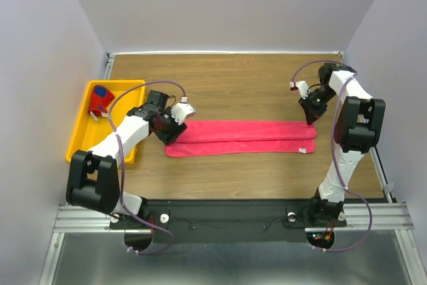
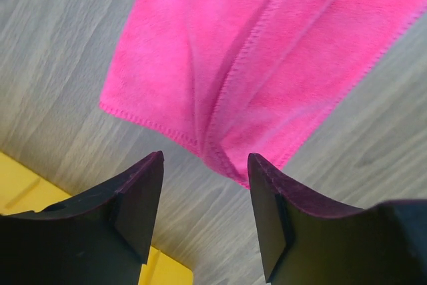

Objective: Roll the towels
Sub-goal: Fold the towel

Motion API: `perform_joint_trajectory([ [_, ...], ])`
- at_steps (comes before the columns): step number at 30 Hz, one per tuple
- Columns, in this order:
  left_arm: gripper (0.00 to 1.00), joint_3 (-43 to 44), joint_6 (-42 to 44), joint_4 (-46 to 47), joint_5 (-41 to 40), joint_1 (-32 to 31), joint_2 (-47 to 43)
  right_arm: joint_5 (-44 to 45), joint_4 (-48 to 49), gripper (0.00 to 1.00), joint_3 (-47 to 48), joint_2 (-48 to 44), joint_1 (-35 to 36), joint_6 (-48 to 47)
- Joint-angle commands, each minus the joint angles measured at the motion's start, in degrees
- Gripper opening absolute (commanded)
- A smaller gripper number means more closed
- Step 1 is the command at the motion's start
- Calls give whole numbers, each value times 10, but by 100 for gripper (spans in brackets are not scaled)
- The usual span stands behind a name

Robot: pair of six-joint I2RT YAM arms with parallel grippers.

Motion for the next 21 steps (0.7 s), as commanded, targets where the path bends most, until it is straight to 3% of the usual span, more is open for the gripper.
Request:
perform_joint_trajectory([
  [1,62,-2,-42,30,-37,1,13,-12,-14,1,24,-31,3,3],
  [21,60,-27,-32,-13,-29,-17,7,-8,-15,1,23,-31,2,2],
])
